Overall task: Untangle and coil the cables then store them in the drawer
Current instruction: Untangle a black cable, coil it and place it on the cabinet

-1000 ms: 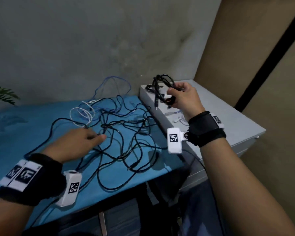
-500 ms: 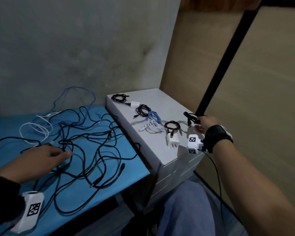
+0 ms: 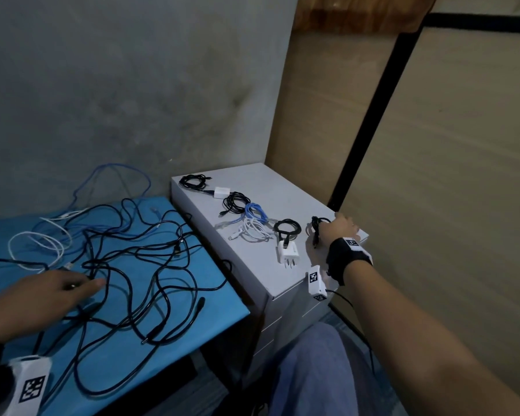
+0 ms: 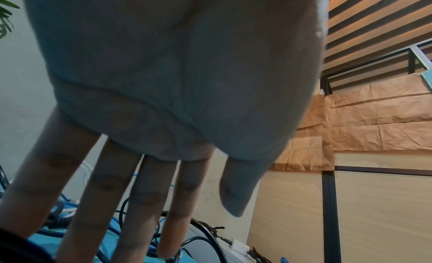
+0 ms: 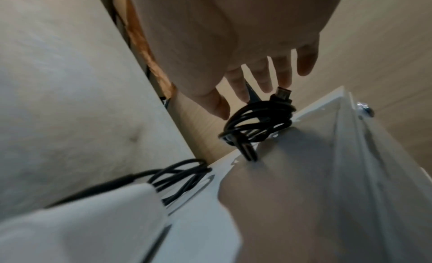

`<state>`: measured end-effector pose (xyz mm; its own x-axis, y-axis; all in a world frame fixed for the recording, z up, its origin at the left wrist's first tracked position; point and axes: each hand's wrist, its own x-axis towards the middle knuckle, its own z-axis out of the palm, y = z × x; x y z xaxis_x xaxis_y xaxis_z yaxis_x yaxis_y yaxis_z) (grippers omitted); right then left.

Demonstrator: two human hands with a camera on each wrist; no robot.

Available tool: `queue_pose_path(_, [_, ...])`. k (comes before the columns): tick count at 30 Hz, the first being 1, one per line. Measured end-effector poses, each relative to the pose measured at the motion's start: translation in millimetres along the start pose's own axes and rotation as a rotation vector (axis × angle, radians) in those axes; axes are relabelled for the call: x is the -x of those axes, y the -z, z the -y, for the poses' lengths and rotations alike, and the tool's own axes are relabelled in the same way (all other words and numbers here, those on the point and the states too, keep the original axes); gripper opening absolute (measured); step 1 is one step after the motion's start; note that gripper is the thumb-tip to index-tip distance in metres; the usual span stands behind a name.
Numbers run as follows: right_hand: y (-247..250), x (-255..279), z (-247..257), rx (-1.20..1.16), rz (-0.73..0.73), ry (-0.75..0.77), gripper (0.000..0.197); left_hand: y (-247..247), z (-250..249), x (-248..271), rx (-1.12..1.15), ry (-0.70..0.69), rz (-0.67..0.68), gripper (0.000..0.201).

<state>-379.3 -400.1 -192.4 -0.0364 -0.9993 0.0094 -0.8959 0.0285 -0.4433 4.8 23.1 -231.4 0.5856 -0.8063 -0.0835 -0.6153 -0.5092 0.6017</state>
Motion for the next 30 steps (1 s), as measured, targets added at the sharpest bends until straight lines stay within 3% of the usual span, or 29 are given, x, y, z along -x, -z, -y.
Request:
queue_pose_path(5, [-17.8, 3.4, 6.5, 0.094, 0.187, 0.032, 0.066, 3.5, -6.9, 2.4, -0.028, -0.013, 0.027, 0.078])
queue_pose_path(9, [-14.2, 17.4, 20.9, 0.176, 0.123, 0.049, 0.058, 11.6, -32.2, 12.5, -0.075, -0.031, 0.088, 0.046])
queue_pose_path(12, [-7.1, 36.1, 48.4, 0.172, 0.098, 0.170, 0.058, 19.2, -49.8, 21.7, -0.141, -0.026, 0.149, 0.039])
queue_pose_path(16, [-3.3, 82.9, 100.4, 0.067, 0.143, 0.459, 0.052, 22.2, -50.5, 23.8, -0.207, -0.003, 0.138, 0.029])
queue_pose_path(20, [-6.8, 162.8, 148.7, -0.114, 0.421, 0.762, 0.036, 20.9, -44.1, 24.4, -0.298, 0.040, 0.156, 0.031])
queue_pose_path(24, [-9.8, 254.4, 175.7, -0.007, 0.844, 1.036, 0.028, 20.0, -39.4, 26.8, -0.361, 0.077, 0.156, 0.026])
queue_pose_path(27, [-25.3, 302.0, 185.6, 0.123, 0.987, 1.221, 0.026, 26.4, -32.6, 27.5, -0.356, 0.082, 0.085, 0.017])
queue_pose_path(30, [-50.8, 329.2, 183.2, 0.250, 1.033, 1.349, 0.033, 41.5, -26.7, 30.7, -0.299, 0.102, -0.019, 0.003])
